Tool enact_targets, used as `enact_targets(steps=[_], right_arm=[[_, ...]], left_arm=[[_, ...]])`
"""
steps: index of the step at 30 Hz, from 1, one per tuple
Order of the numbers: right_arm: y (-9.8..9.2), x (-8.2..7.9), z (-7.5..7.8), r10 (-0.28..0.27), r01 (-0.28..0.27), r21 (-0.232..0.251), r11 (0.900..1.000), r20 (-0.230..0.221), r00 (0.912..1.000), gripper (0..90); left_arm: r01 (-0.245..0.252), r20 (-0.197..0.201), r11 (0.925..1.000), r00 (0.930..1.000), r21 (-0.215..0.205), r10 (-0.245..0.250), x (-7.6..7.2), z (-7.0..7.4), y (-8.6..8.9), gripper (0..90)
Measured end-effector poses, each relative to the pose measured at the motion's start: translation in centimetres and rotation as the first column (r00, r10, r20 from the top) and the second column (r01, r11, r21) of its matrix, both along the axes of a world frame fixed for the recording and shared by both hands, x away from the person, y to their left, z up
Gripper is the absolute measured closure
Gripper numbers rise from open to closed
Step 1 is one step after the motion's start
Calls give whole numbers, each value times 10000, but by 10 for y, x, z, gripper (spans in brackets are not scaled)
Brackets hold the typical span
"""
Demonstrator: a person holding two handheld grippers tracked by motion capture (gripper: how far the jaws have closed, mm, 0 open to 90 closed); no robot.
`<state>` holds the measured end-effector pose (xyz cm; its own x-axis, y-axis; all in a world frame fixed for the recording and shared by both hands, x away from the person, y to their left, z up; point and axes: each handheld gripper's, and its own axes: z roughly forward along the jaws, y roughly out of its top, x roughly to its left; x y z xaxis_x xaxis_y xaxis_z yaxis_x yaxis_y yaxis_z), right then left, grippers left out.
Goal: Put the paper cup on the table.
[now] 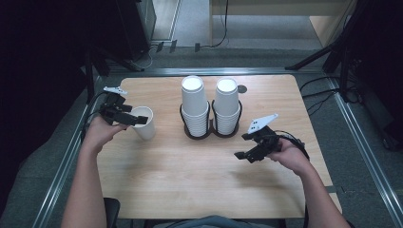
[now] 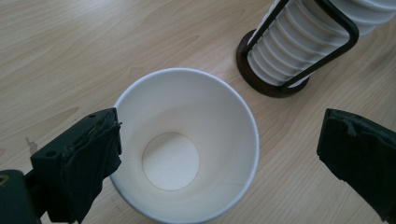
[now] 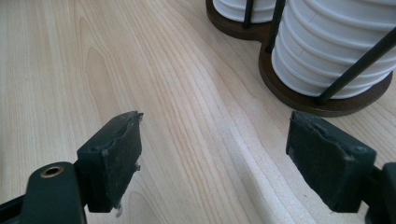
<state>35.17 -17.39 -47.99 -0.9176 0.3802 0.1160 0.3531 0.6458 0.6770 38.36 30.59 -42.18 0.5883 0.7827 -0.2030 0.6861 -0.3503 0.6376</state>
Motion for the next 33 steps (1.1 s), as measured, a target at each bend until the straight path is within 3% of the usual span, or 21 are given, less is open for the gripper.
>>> enact_targets(steps=[11,19,22,26,33], right_arm=[[1,0,0,18,-18,0,10000,-42,10000,185],[1,1,1,73,-73,31,10000,-47,10000,185],[2,2,2,112,-112,64,9999,-26,9999,185],[3,2,2,143,-143,41,9999,-41,9999,185],[4,3,2,223,-223,21,9997,-59,9997,185]], left_arm=[[529,74,9986,9986,75,-529,-4,5,-21,1],[928,-101,9957,9956,-42,-928,-9,1,-36,1],[1147,-107,9929,9934,317,-1144,-12,-1,-44,0],[1368,-99,9904,9906,194,-1366,-16,-2,-53,0],[1729,-39,9838,9849,474,-1729,-22,-9,-72,0]])
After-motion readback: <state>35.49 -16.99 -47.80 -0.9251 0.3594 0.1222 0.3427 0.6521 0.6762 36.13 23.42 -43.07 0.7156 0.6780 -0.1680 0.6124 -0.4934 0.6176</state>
